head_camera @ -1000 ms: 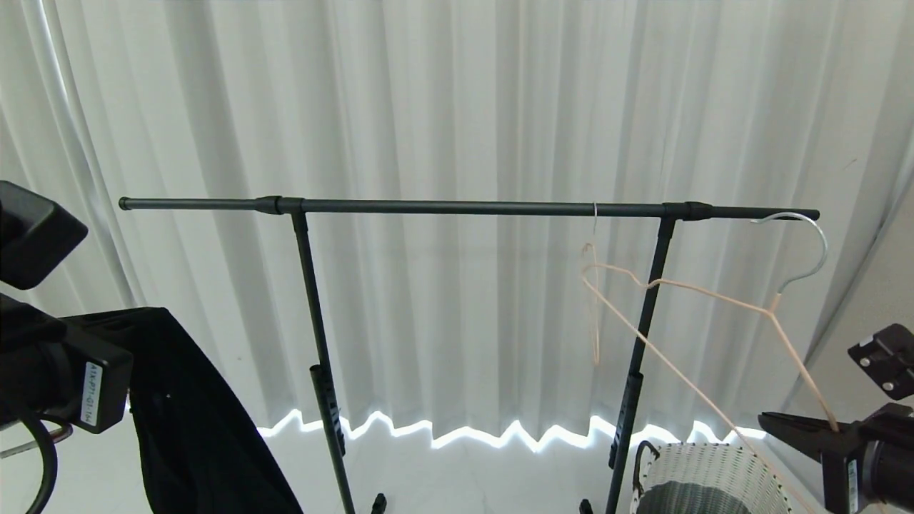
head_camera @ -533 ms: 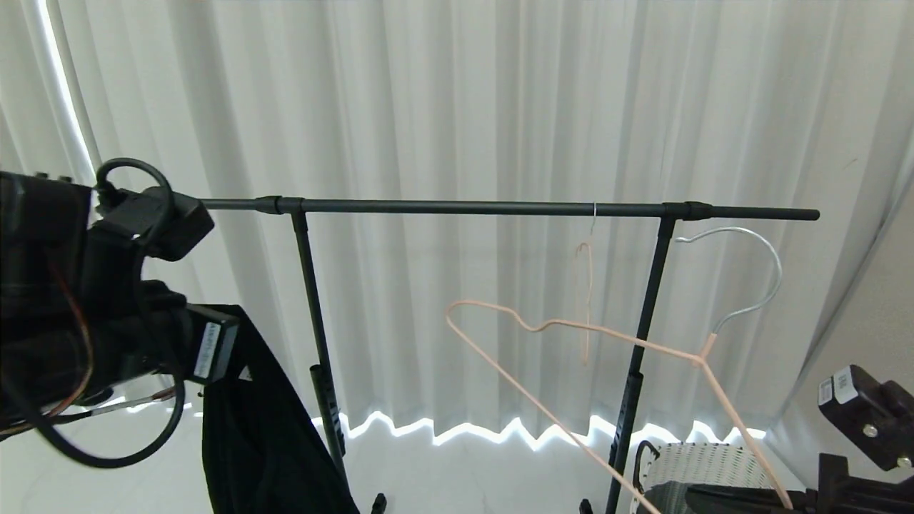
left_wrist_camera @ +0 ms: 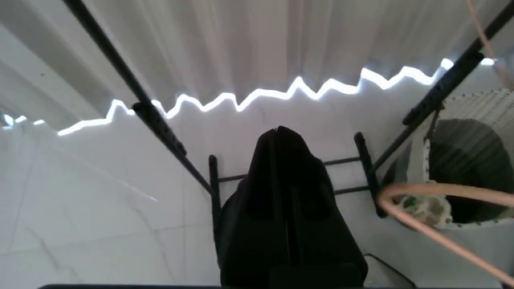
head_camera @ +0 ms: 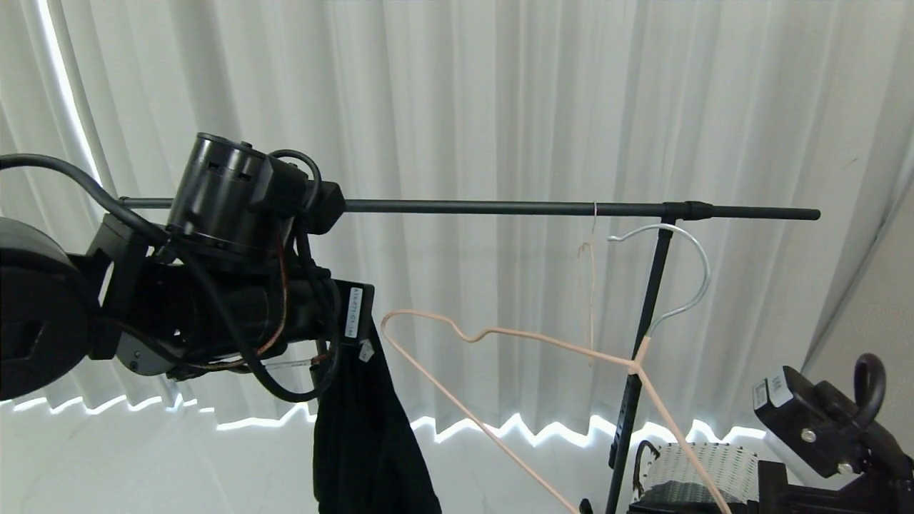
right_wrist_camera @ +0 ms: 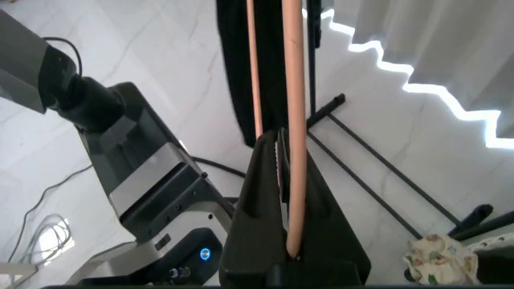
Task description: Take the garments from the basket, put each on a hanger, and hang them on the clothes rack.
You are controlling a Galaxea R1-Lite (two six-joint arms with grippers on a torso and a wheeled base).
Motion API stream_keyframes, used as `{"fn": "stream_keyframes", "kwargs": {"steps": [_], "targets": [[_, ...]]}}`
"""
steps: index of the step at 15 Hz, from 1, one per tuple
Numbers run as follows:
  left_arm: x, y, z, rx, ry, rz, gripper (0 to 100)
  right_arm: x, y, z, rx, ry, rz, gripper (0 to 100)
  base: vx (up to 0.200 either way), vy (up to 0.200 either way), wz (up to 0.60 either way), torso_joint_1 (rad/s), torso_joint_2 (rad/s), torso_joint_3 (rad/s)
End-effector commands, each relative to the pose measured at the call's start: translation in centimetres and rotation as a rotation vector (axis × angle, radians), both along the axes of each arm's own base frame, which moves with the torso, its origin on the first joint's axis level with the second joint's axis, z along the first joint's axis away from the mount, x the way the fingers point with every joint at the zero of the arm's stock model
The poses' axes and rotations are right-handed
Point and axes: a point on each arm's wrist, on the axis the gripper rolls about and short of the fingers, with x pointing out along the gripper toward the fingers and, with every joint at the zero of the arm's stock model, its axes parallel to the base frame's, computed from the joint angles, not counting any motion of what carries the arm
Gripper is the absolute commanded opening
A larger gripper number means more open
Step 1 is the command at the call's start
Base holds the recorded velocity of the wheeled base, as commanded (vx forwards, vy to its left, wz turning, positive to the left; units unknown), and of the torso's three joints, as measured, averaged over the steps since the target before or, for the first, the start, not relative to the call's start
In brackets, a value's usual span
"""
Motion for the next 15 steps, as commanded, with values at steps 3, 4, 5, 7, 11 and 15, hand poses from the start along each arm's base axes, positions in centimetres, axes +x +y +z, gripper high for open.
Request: {"fn": "stream_keyframes", "kwargs": {"steps": [3, 4, 5, 7, 11, 15], "targets": [[0.5, -0.5, -0.5, 0.023, 0.008, 0.019, 0, 0.2, 0.4, -0.3, -0.019, 0.012, 0.001, 0, 0.0, 0.0, 0.0, 0.0, 0.0, 0.0], [0.5, -0.5, -0.6, 0.023, 0.009, 0.022, 0, 0.2, 0.5, -0.3, -0.019, 0.011, 0.004, 0, 0.0, 0.0, 0.0, 0.0, 0.0, 0.0], [0.5, -0.5, -0.5, 0.022, 0.008, 0.022, 0, 0.2, 0.5, -0.3, -0.019, 0.011, 0.006, 0, 0.0, 0.0, 0.0, 0.0, 0.0, 0.0], [0.5, -0.6, -0.6, 0.021, 0.01, 0.022, 0, -0.1, 0.7, -0.4, -0.019, 0.014, 0.023, 0, 0.0, 0.0, 0.0, 0.0, 0.0, 0.0], [0.4, -0.6, -0.5, 0.02, 0.007, 0.017, 0, 0.2, 1.6, 0.0, -0.013, 0.019, 0.048, 0, 0.0, 0.0, 0.0, 0.0, 0.0, 0.0], [0.2, -0.6, -0.4, 0.021, 0.004, 0.016, 0, 0.6, 2.3, -0.2, -0.031, 0.025, 0.043, 0, 0.0, 0.0, 0.0, 0.0, 0.0, 0.0]]}}
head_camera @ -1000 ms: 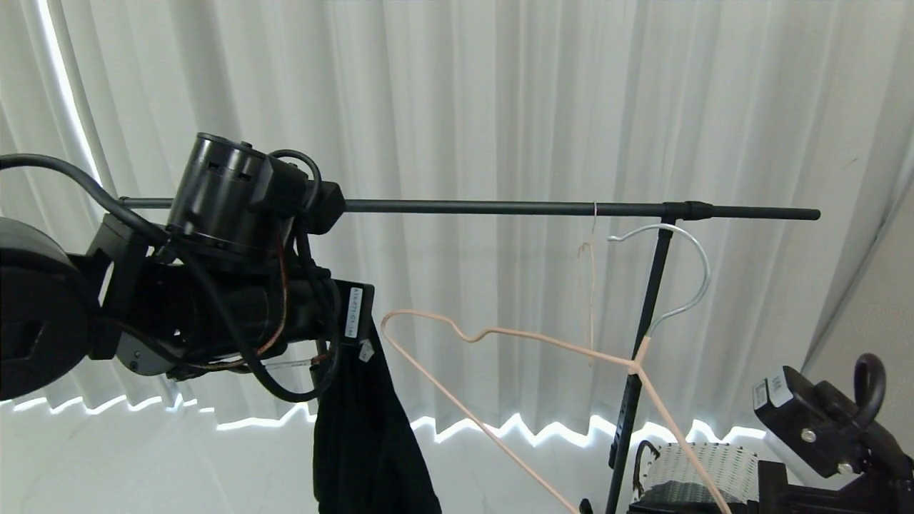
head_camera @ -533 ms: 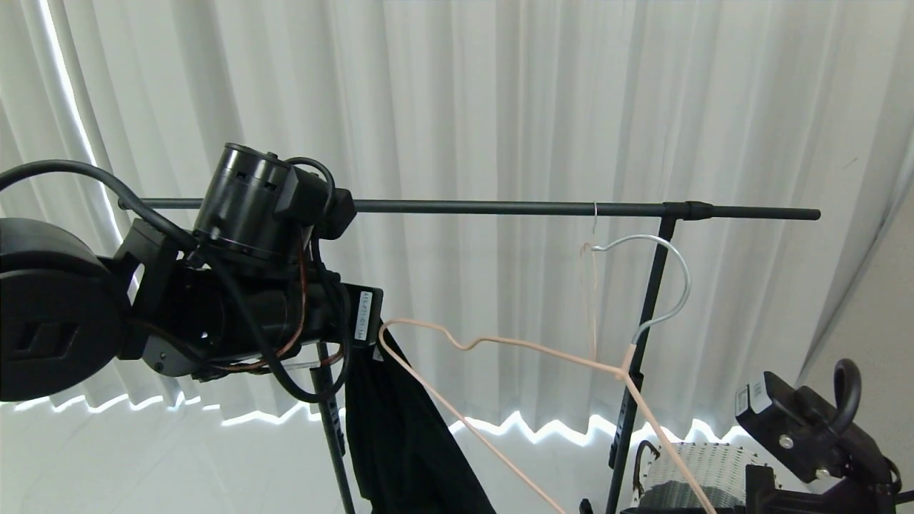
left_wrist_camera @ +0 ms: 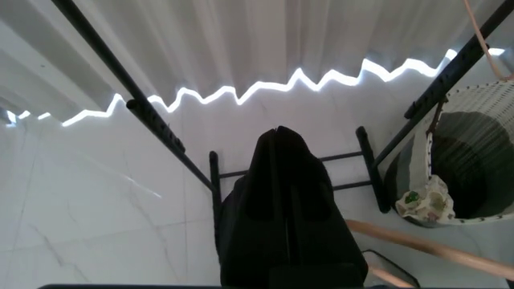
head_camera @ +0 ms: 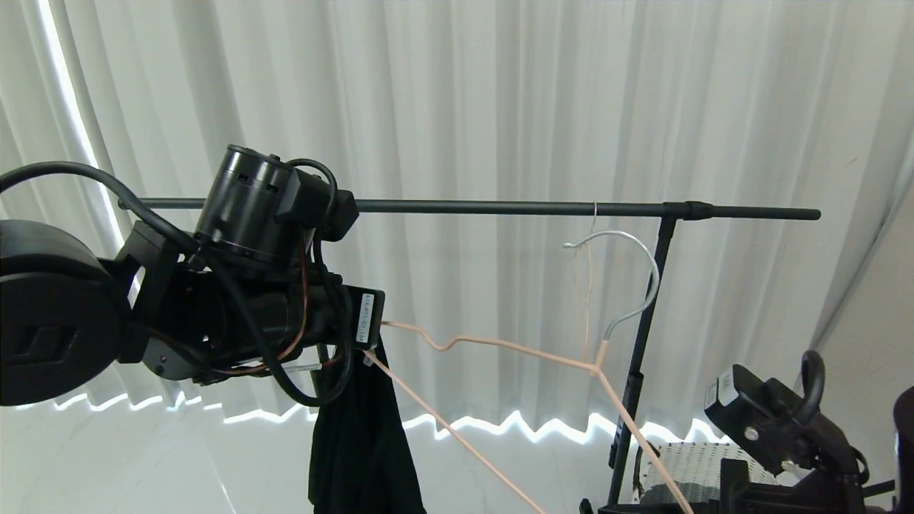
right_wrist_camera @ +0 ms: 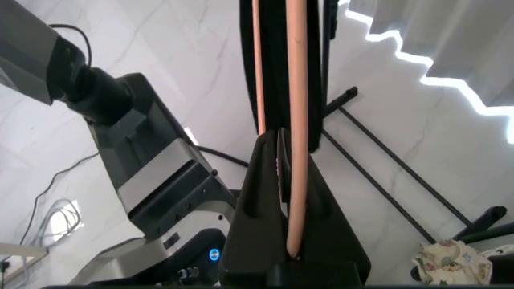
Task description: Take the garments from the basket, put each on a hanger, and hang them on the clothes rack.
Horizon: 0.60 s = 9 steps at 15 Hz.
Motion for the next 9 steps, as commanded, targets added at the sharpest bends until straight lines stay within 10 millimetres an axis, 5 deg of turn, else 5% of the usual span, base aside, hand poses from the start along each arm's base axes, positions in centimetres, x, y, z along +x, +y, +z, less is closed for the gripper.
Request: {"fn": "stream_keyframes", "kwargs": {"steps": [1, 9], "targets": [[-0.2, 0.1, 0.3, -0.005, -0.011, -0.002, 0, 0.2, 0.4, -0.2, -0.01, 0.005, -0.002, 0, 0.0, 0.0, 0.0, 0.0, 0.0, 0.0], [-1.7, -1.1, 0.9, -0.011, -0.031, -0.061, 0, 1.1, 1.4, 0.4, 0.0, 0.005, 0.0, 0, 0.0, 0.0, 0.0, 0.0, 0.0, 0.0]]}}
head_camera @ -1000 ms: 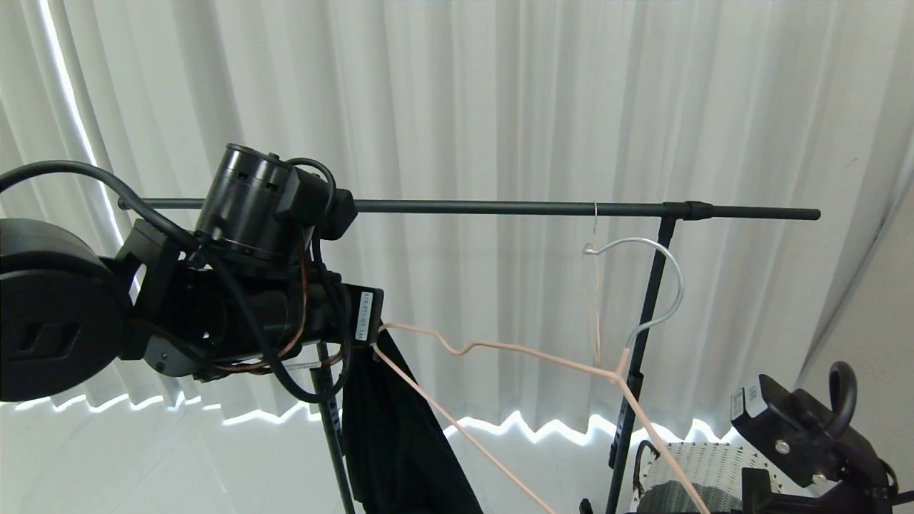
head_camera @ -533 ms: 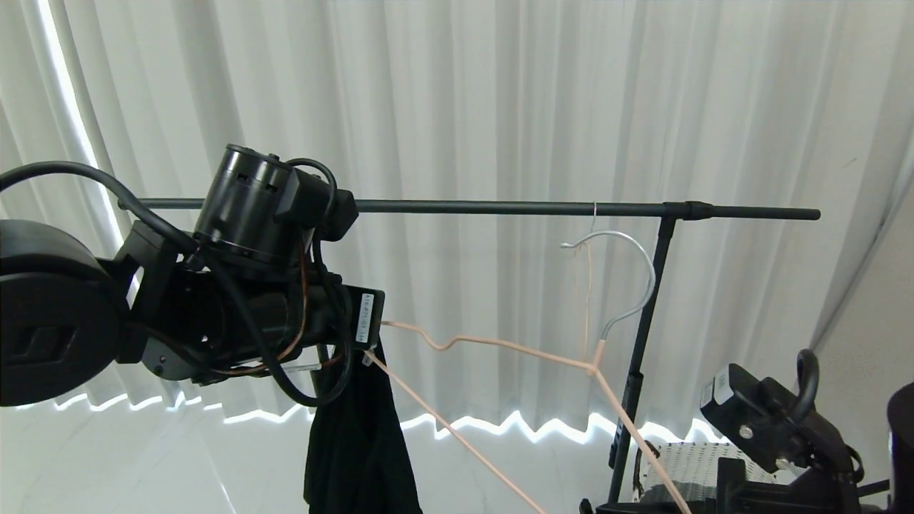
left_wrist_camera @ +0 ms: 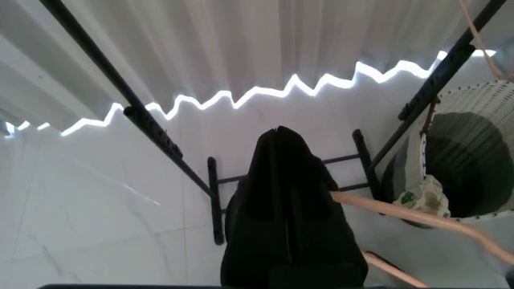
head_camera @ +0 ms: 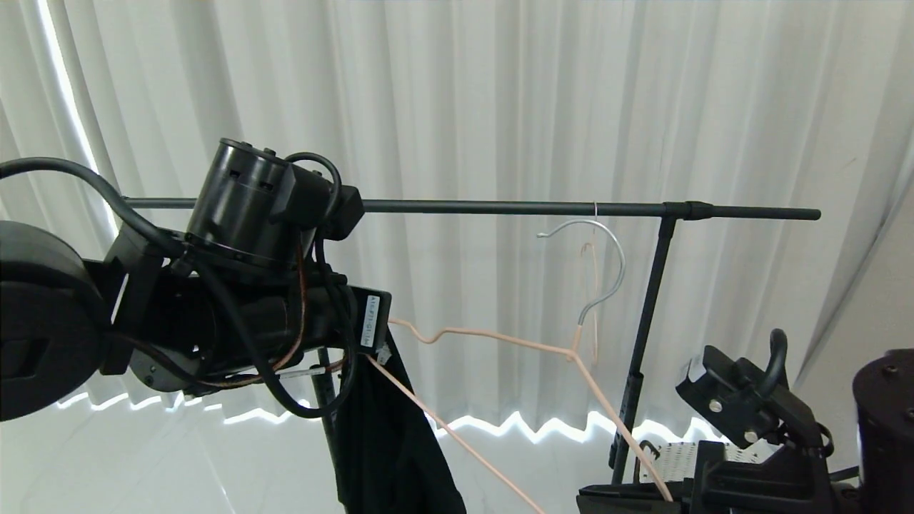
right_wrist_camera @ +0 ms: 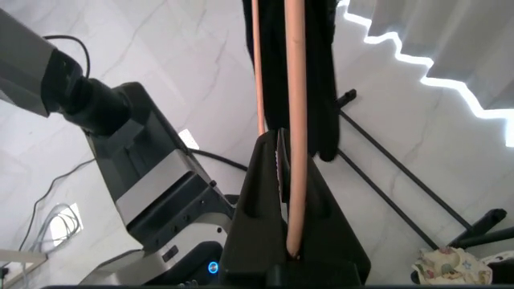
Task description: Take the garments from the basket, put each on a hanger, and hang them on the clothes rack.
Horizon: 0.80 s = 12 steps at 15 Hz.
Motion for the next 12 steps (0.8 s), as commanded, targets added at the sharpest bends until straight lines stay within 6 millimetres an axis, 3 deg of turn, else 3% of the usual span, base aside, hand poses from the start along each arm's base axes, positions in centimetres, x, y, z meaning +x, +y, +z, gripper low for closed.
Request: {"fn": "stream_keyframes", "kwargs": {"steps": [1, 6, 12], "targets": [[-1.0, -0.7, 0.7, -0.015, -0.018, -0.044, 0, 0.3, 0.5, -0.4, -0.015, 0.009, 0.0, 0, 0.0, 0.0, 0.0, 0.0, 0.0, 0.0], [-2.5, -1.7, 3.2, -0.075, -0.092, -0.112, 0, 1.4, 2.3, -1.1, -0.047, 0.03, -0.01, 0, 0.0, 0.0, 0.0, 0.0, 0.0, 0.0], [-4.7, -3.7, 3.6, -0.091, -0.097, -0.226, 0, 2.6, 5.4, -1.4, -0.052, 0.032, 0.004, 0, 0.0, 0.0, 0.0, 0.0, 0.0, 0.0]]}}
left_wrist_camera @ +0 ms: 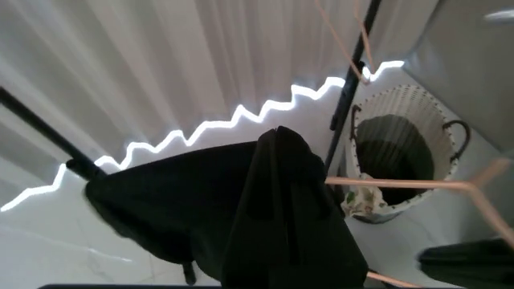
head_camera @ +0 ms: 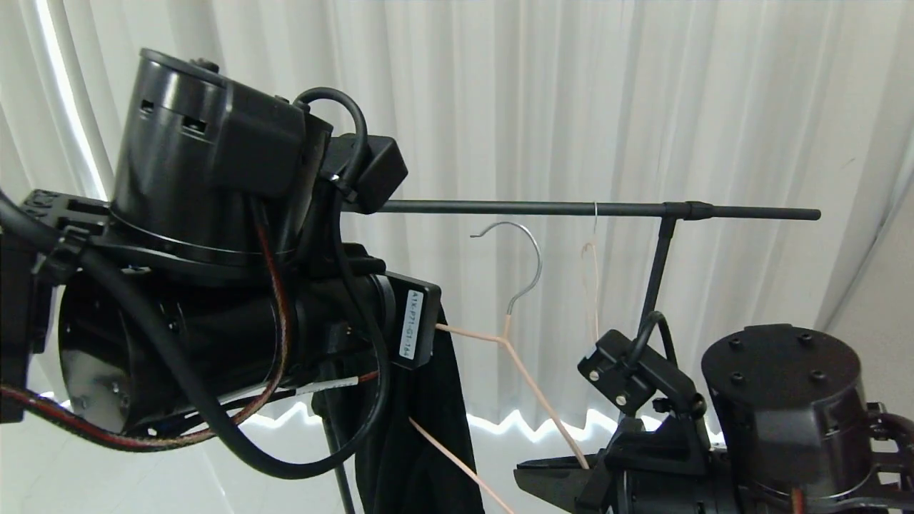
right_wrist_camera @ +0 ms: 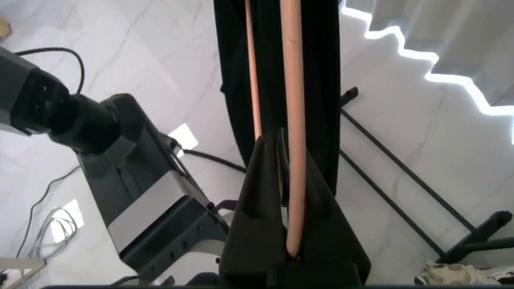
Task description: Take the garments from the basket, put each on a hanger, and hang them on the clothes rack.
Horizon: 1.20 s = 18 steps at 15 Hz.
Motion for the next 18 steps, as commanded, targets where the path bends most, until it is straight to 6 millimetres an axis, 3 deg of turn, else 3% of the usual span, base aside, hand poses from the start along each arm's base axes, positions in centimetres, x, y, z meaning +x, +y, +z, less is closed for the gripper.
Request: {"fn": "stream_keyframes", "kwargs": {"steps": [1, 6, 11, 12, 18], "targets": [[-0.9, -0.8, 0.2, -0.008, -0.005, -0.049, 0, 0.4, 1.2, -0.6, -0.02, 0.01, 0.006, 0, 0.0, 0.0, 0.0, 0.0, 0.0, 0.0], [-2.2, -1.9, 0.8, -0.023, -0.017, -0.115, 0, 1.1, 2.5, -0.6, -0.015, 0.007, 0.005, 0, 0.0, 0.0, 0.0, 0.0, 0.0, 0.0], [-1.9, -1.6, 0.5, -0.008, -0.019, -0.081, 0, 1.1, 2.5, -0.4, -0.006, -0.002, -0.002, 0, 0.0, 0.0, 0.0, 0.0, 0.0, 0.0], [-1.8, -1.5, 0.4, 0.003, -0.026, -0.052, 100, 1.1, 2.5, -0.2, 0.01, -0.012, -0.001, 0, 0.0, 0.0, 0.0, 0.0, 0.0, 0.0], [-2.2, -0.7, 0.3, 0.014, -0.047, -0.002, 100, 1.6, 2.6, 0.0, 0.028, -0.074, -0.107, 0, 0.0, 0.0, 0.0, 0.0, 0.0, 0.0]]}}
